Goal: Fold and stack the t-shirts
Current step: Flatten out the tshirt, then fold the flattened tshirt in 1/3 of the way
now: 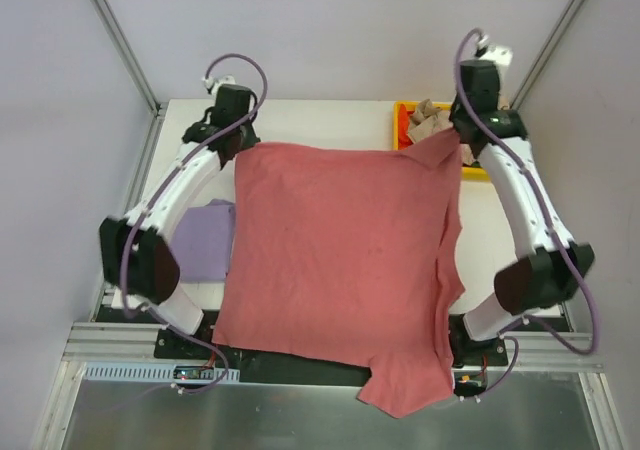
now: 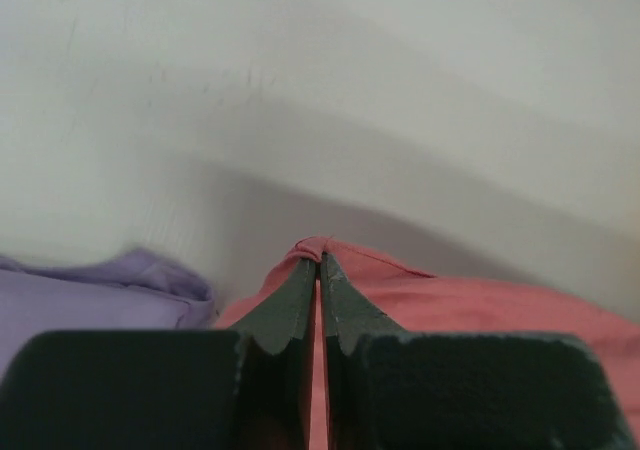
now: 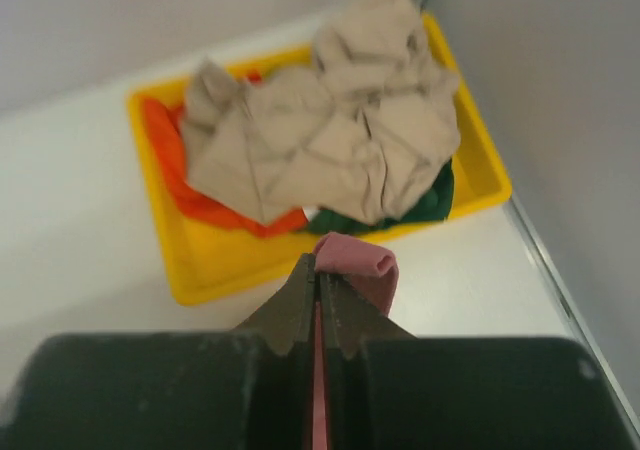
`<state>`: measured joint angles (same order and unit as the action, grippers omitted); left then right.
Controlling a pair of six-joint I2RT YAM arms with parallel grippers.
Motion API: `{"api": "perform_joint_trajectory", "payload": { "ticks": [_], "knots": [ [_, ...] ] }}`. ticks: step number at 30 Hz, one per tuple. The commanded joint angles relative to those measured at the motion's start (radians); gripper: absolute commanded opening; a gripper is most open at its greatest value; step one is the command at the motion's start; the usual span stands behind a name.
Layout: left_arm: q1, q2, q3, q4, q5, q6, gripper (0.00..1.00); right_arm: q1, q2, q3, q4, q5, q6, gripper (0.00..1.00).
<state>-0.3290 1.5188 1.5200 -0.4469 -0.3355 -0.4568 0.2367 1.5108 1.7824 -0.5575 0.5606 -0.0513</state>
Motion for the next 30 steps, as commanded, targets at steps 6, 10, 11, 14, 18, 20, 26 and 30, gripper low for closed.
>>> {"api": "perform_joint_trajectory", "payload": {
  "ticks": [6, 10, 11, 14, 18, 20, 26, 30],
  "knots": [
    [0.053, 0.434, 0.089, 0.036, 0.018, -0.008, 0.0, -0.059, 0.273, -0.141, 0.119, -0.102, 0.177, 0.0],
    [0.068, 0.472, 0.094, 0.037, 0.03, -0.022, 0.0, -0.059, 0.301, -0.158, 0.139, -0.139, 0.189, 0.0],
    [0.071, 0.474, 0.091, 0.036, 0.033, -0.025, 0.0, -0.057, 0.301, -0.161, 0.14, -0.14, 0.191, 0.0],
    [0.077, 0.472, 0.077, 0.037, 0.038, -0.028, 0.0, -0.057, 0.296, -0.17, 0.14, -0.143, 0.191, 0.0],
    [0.077, 0.466, 0.071, 0.036, 0.047, -0.023, 0.0, -0.059, 0.27, -0.195, 0.139, -0.128, 0.2, 0.0],
    [0.077, 0.463, 0.068, 0.037, 0.047, -0.02, 0.0, -0.059, 0.255, -0.209, 0.139, -0.128, 0.2, 0.0],
    [0.09, 0.463, 0.075, 0.036, 0.056, -0.028, 0.0, -0.059, 0.282, -0.177, 0.137, -0.169, 0.189, 0.0],
    [0.103, 0.463, 0.072, 0.036, 0.065, -0.042, 0.0, -0.059, 0.328, -0.112, 0.088, -0.238, 0.241, 0.01]
  ]
}}
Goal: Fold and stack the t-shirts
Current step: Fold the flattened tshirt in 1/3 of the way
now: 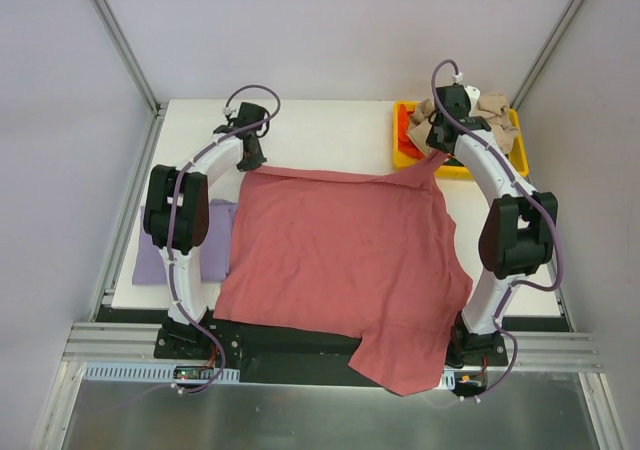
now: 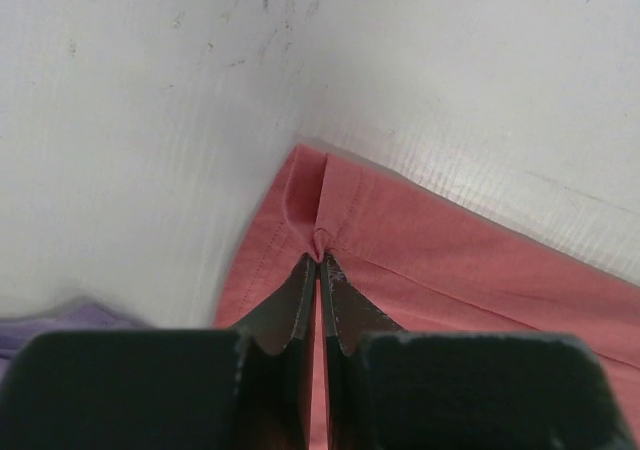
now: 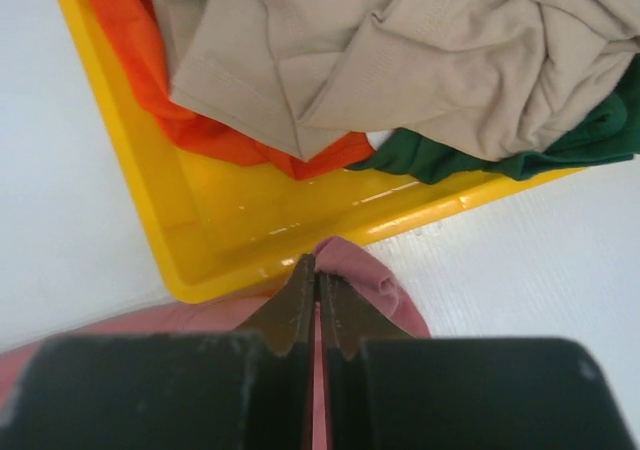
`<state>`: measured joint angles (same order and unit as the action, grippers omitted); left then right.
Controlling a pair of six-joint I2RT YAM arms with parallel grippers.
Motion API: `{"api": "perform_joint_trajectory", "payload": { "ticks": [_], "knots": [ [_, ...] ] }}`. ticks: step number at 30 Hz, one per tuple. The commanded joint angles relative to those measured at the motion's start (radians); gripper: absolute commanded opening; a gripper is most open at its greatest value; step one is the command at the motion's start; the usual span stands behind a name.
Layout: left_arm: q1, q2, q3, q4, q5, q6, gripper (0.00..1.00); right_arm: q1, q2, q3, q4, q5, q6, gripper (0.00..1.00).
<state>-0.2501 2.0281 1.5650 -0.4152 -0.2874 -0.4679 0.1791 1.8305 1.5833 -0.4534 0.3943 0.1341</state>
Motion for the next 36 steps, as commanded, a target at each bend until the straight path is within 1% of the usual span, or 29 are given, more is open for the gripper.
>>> {"api": "perform_joint_trajectory", "payload": {
  "ticks": [1, 6, 11, 16, 20, 25, 28, 30, 33, 34, 36],
  "knots": [
    [0.029, -0.045, 0.027, 0.003, 0.027, -0.031, 0.0, -0.001, 0.013, 0.08, -0.007, -0.095, 0.073, 0.01],
    [0.034, -0.078, -0.005, 0.004, 0.045, -0.029, 0.0, -0.001, -0.037, 0.02, 0.004, -0.091, 0.14, 0.0],
    [0.034, -0.183, -0.1, 0.006, 0.097, -0.049, 0.0, 0.0, -0.195, -0.129, 0.016, -0.051, 0.148, 0.0],
    [0.02, -0.333, -0.267, 0.007, 0.145, -0.086, 0.0, 0.0, -0.402, -0.337, -0.01, -0.014, 0.182, 0.0],
    [-0.003, -0.483, -0.423, 0.007, 0.111, -0.115, 0.0, 0.0, -0.569, -0.494, -0.051, 0.002, 0.22, 0.01],
    [-0.005, -0.629, -0.606, 0.006, 0.123, -0.159, 0.0, -0.001, -0.793, -0.67, -0.131, 0.001, 0.291, 0.01],
    [-0.006, -0.689, -0.69, 0.006, 0.166, -0.167, 0.0, -0.001, -0.908, -0.772, -0.185, -0.018, 0.321, 0.02],
    [-0.006, -0.716, -0.729, 0.003, 0.183, -0.175, 0.0, 0.0, -0.976, -0.831, -0.22, -0.069, 0.331, 0.03],
    [-0.006, -0.74, -0.775, -0.008, 0.208, -0.184, 0.0, -0.001, -1.056, -0.893, -0.316, -0.075, 0.381, 0.09],
    [-0.008, -0.749, -0.787, -0.016, 0.203, -0.198, 0.0, -0.001, -1.086, -0.914, -0.349, -0.068, 0.4, 0.15],
    [-0.008, -0.761, -0.798, -0.03, 0.2, -0.202, 0.0, -0.001, -1.144, -0.948, -0.364, -0.064, 0.417, 0.38]
  ]
}}
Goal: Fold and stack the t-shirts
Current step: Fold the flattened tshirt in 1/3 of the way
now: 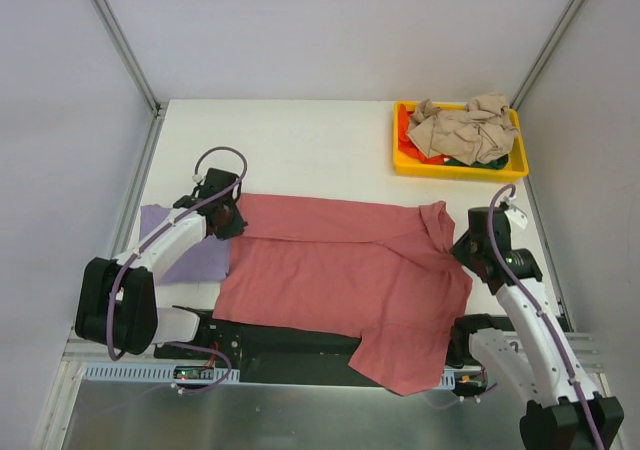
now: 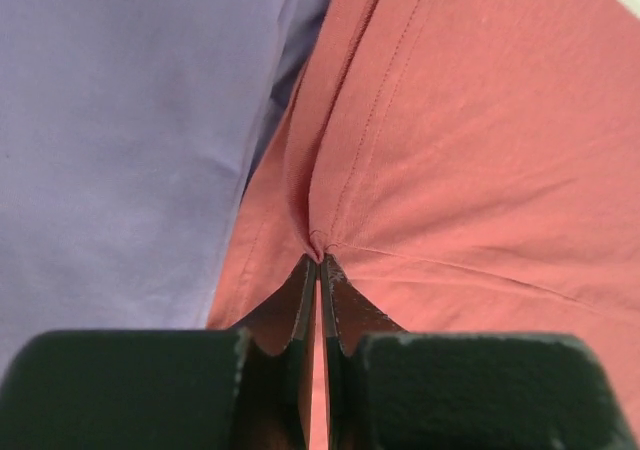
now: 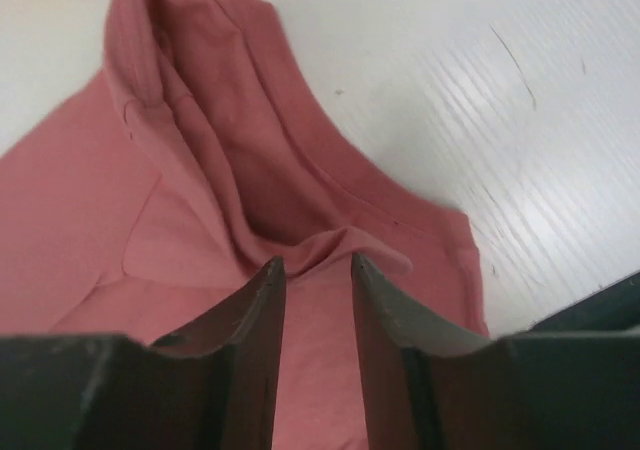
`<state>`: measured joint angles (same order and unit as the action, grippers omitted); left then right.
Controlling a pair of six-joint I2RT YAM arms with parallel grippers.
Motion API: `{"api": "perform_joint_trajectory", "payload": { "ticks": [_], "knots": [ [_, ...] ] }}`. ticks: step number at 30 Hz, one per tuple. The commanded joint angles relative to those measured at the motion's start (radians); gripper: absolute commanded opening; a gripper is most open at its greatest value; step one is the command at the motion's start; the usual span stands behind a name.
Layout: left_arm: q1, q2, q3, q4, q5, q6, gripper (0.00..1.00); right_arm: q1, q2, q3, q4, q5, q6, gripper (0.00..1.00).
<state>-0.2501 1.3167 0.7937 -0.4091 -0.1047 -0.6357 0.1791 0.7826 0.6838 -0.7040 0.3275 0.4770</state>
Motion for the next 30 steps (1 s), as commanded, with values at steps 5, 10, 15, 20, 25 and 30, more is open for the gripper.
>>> {"api": "perform_joint_trajectory", "payload": {
  "ticks": [5, 10, 15, 20, 25, 30],
  "knots": [
    [-0.021, -0.099, 0.019, -0.076, 0.054, -0.013, 0.44, -0.001, -0.146, -0.023, -0.066, 0.028, -0.036, 0.79],
    [-0.064, -0.145, 0.114, -0.068, 0.068, 0.014, 0.99, 0.0, 0.015, 0.063, 0.119, -0.154, -0.314, 0.8],
    [-0.067, 0.027, 0.257, -0.051, 0.132, 0.054, 0.99, -0.001, 0.324, 0.241, 0.146, -0.241, -0.446, 0.78],
    [-0.067, 0.219, 0.337, -0.043, 0.169, 0.057, 0.99, 0.0, 0.565, 0.362, 0.104, -0.228, -0.459, 0.7],
    [-0.067, 0.338, 0.351, -0.022, 0.148, 0.057, 0.99, 0.0, 0.723, 0.408, 0.096, -0.191, -0.442, 0.65],
    [-0.066, 0.43, 0.358, -0.017, 0.114, 0.056, 0.99, -0.001, 0.82, 0.461, 0.093, -0.13, -0.408, 0.38]
  ]
}}
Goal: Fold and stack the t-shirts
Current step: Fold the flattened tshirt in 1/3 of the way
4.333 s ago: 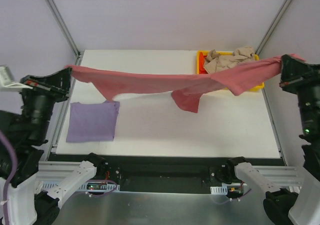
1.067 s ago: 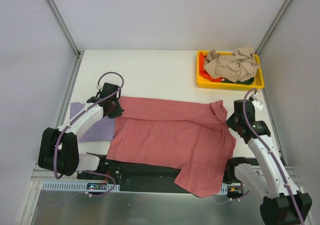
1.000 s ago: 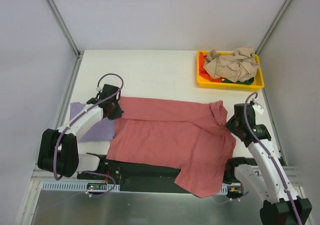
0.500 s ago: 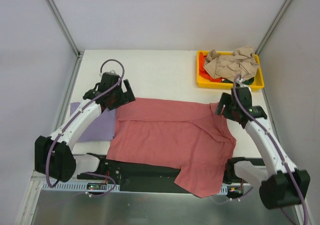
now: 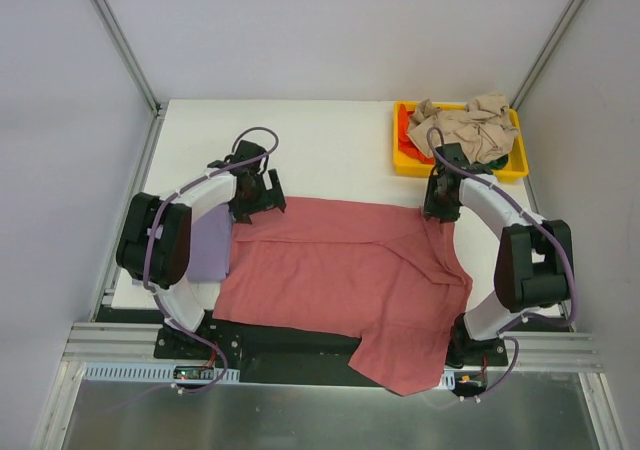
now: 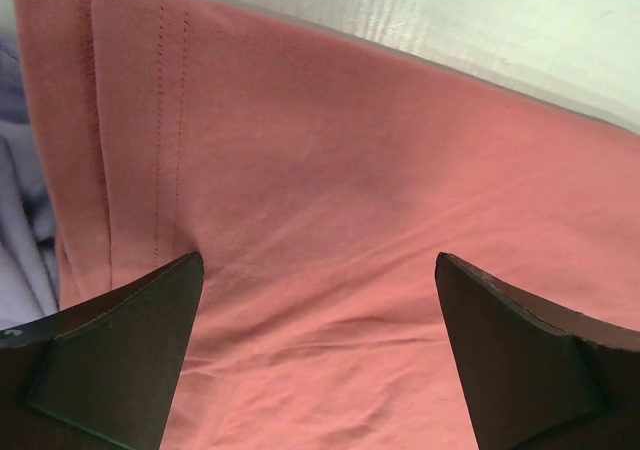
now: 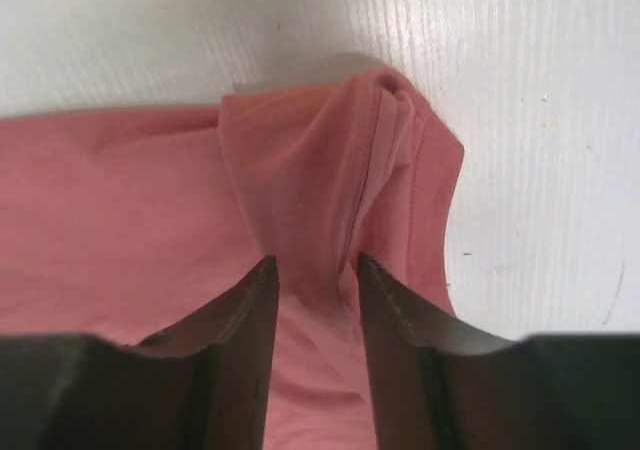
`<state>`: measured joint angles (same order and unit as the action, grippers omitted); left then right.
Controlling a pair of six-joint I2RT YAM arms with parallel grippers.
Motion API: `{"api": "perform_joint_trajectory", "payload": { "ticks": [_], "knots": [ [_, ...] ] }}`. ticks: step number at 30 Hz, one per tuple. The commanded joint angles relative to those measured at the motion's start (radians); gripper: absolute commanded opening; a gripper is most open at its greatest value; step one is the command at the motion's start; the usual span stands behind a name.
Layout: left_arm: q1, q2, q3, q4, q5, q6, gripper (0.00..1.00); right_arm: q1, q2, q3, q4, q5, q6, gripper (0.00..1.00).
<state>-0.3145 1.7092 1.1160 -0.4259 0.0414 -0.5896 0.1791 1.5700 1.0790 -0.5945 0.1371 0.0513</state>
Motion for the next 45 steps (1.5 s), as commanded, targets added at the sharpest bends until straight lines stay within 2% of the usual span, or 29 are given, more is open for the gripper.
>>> {"api": "perform_joint_trajectory", "payload": {
  "ticks": [1, 7, 10, 14, 19, 21, 24, 25, 28, 31, 33, 36, 38, 42, 45],
  "knots": [
    [-0.001, 0.049, 0.036, -0.001, -0.035, 0.008, 0.99, -0.001, 0.039, 0.07, -0.018, 0.088, 0.027, 0.3],
    [0.015, 0.084, 0.005, -0.001, -0.086, -0.004, 0.99, -0.05, 0.042, 0.078, -0.03, 0.246, 0.099, 0.02],
    [0.028, 0.099, -0.007, -0.002, -0.083, -0.004, 0.99, -0.116, 0.042, 0.082, -0.019, 0.272, 0.102, 0.01],
    [0.04, 0.113, -0.024, -0.002, -0.092, -0.006, 0.99, -0.239, 0.05, 0.091, 0.015, 0.184, 0.085, 0.01],
    [0.049, 0.116, -0.03, -0.002, -0.09, 0.004, 0.99, -0.36, 0.056, 0.091, 0.113, 0.078, 0.056, 0.08],
    [0.051, 0.112, -0.025, -0.002, -0.092, 0.008, 0.99, -0.378, 0.056, 0.096, 0.131, 0.064, 0.045, 0.14],
    [0.051, 0.11, -0.015, -0.002, -0.074, 0.011, 0.99, -0.383, 0.047, 0.11, 0.105, 0.003, 0.022, 0.49],
    [0.051, 0.11, -0.01, -0.002, -0.068, 0.016, 0.99, -0.383, 0.032, 0.101, 0.116, -0.029, 0.021, 0.56],
    [0.051, 0.104, 0.018, -0.002, -0.057, 0.023, 0.99, -0.383, 0.01, 0.073, 0.148, -0.173, 0.004, 0.62],
    [0.051, 0.093, 0.03, -0.002, -0.043, 0.028, 0.99, -0.38, 0.007, 0.058, 0.186, -0.351, -0.043, 0.62],
    [0.049, 0.092, 0.036, -0.004, -0.043, 0.034, 0.99, -0.348, 0.007, 0.052, 0.181, -0.395, -0.152, 0.62],
    [0.051, 0.095, 0.033, -0.002, -0.043, 0.037, 0.99, -0.238, 0.031, 0.097, 0.092, -0.16, -0.336, 0.63],
    [0.051, 0.096, 0.028, -0.002, -0.043, 0.037, 0.99, -0.181, 0.067, 0.123, 0.064, 0.011, -0.387, 0.63],
    [0.049, 0.098, 0.024, -0.002, -0.043, 0.043, 0.99, -0.142, 0.159, 0.193, 0.013, 0.091, -0.381, 0.49],
    [0.049, 0.095, 0.022, -0.002, -0.047, 0.047, 0.99, -0.138, 0.203, 0.208, 0.009, 0.134, -0.372, 0.47]
  ]
}}
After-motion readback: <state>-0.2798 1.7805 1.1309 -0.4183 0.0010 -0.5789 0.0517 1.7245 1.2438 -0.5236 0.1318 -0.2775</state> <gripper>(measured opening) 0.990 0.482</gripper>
